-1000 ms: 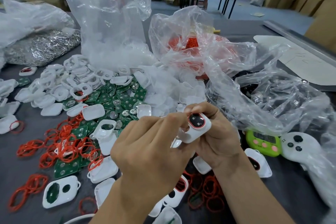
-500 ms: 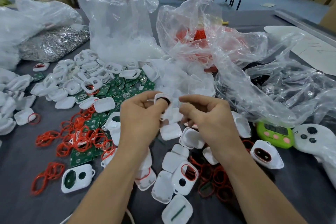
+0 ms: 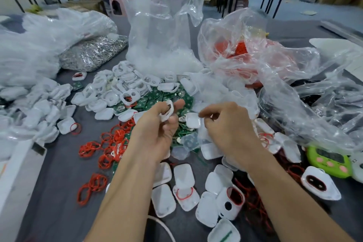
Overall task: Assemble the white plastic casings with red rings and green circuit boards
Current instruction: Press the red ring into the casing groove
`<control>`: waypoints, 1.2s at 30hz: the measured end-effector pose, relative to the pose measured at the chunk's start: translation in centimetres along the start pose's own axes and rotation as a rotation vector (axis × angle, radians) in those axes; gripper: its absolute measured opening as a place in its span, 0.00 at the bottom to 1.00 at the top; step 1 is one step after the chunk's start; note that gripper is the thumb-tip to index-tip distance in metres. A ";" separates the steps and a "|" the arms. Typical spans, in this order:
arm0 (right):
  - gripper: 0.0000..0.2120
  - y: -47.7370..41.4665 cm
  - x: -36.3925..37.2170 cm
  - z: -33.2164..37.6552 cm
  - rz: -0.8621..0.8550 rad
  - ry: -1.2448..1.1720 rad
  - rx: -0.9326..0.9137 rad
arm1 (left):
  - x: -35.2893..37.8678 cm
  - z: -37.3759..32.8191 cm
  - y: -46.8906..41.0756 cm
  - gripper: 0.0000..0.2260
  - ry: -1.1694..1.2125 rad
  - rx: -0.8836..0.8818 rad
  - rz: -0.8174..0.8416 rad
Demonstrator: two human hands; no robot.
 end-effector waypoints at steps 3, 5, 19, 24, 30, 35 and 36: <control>0.16 -2.5 -0.1 -0.1 0.032 0.129 0.071 | -0.3 0.0 -0.1 0.06 0.046 -0.024 0.001; 0.16 -3.4 -2.1 -1.8 -0.032 0.218 0.180 | 0.0 0.4 0.1 0.08 0.031 -0.046 0.028; 0.09 -0.9 -4.9 -3.3 0.081 0.344 0.007 | 2.2 4.1 0.6 0.05 -0.138 -0.170 0.222; 0.08 -0.9 -2.6 -2.9 0.234 0.584 -0.028 | 1.8 4.0 0.6 0.07 -0.170 -0.140 0.175; 0.06 -1.1 -2.5 -3.5 0.232 0.533 0.041 | 1.9 3.7 0.6 0.09 -0.166 -0.083 0.129; 0.07 -0.4 -4.7 -4.4 -0.039 0.252 0.110 | 3.2 3.2 2.8 0.09 -0.351 0.121 0.086; 0.10 -0.1 -5.1 -4.5 -0.097 0.147 0.125 | 3.9 3.3 3.6 0.09 -0.396 0.168 0.114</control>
Point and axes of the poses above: each hand's wrist, its own y-axis away from the middle knuckle, its own x-axis out of the palm, z = x × y, the point moved 4 cm from there along -y, towards the middle knuckle, and after that the axes turned 9 degrees about -z, right-handed, at the moved point
